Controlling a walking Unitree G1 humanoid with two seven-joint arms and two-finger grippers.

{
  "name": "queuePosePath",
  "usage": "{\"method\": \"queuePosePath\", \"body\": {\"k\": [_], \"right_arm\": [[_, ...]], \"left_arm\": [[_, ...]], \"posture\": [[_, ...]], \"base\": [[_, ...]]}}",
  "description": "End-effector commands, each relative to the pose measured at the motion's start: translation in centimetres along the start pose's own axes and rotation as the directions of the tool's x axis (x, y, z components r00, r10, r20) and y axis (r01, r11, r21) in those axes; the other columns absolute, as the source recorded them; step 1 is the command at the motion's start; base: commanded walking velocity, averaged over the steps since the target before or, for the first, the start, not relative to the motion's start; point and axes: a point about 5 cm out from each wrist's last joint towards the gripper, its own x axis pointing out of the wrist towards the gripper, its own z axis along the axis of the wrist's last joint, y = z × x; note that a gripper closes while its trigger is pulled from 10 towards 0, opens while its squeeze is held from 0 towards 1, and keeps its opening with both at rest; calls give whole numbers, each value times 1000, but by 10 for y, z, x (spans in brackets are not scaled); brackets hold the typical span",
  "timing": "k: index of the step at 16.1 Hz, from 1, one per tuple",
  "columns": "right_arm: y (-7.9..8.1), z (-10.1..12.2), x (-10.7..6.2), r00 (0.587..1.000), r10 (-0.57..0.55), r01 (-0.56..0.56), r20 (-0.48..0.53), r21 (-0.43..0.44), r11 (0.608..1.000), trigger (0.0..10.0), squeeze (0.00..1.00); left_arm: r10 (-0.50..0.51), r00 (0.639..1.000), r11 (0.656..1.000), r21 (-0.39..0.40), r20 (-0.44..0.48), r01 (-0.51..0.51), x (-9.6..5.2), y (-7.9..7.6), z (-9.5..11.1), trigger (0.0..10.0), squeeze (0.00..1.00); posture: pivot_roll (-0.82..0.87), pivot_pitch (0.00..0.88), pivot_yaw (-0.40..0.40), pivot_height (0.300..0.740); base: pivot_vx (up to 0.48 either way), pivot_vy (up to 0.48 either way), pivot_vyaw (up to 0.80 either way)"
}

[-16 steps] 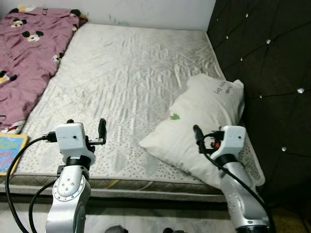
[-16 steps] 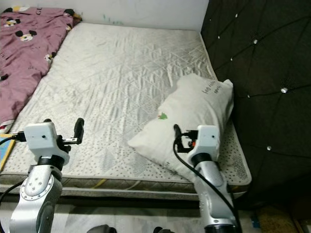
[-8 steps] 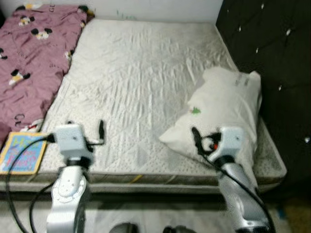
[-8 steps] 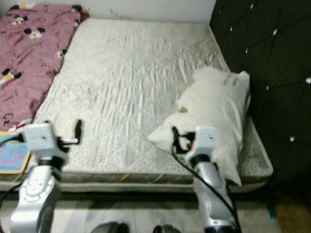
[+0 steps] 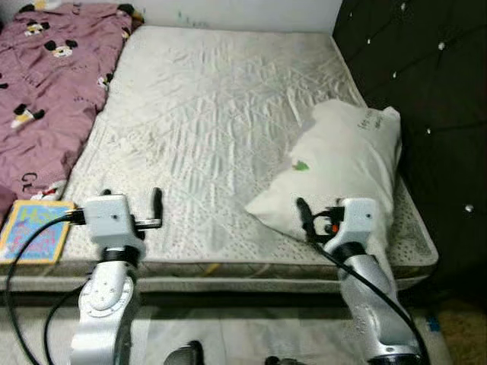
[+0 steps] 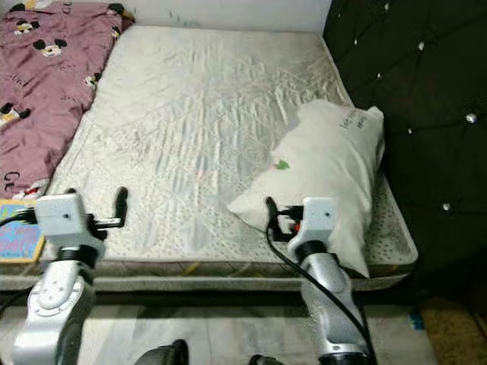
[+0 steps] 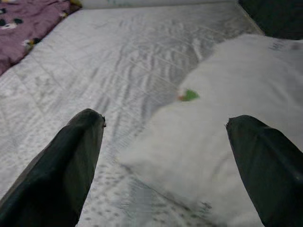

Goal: Clean up the room

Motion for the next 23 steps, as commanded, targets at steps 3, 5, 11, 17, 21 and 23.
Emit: {"method": "queuePosePath", "body": {"k": [3,5,11,17,21,23], "right_arm": [[0,2,-1,1000,-3,3,9,-1,1000,10000,0],[0,2,-1,1000,-2,2,9,-2,1000,10000,0],[0,2,-1,1000,-2,2,9,-2,1000,10000,0],[1,1,-1,1000,3,-3,7,-6,1000,10000,0],[1,1,-1,1000,6,-6,6,-10,1000,10000,0],[1,1,0,1000,10,-10,8,-12,1000,10000,0]], "left_arm": [[0,1000,1000,5,1,0,-2,2,0,10000,0],[-1,1000,1000,5,1,1,-2,2,0,10000,0],[-6,1000,1000,7,1,6,-2,2,0,10000,0],[-11,1000,1000,7,0,11,-2,1,0,10000,0],[-14,1000,1000,7,0,14,-3,1,0,10000,0],[-16,1000,1000,10,1,16,-2,1,0,10000,0]], "posture": [[60,190,-39,740],[61,189,-39,740],[60,189,-38,740],[64,186,-41,740],[65,184,-41,740],[65,184,-43,740]], "base": [[0,0,0],[0,0,0],[0,-240,0],[0,-480,0],[0,-480,0],[0,-459,0]]}}
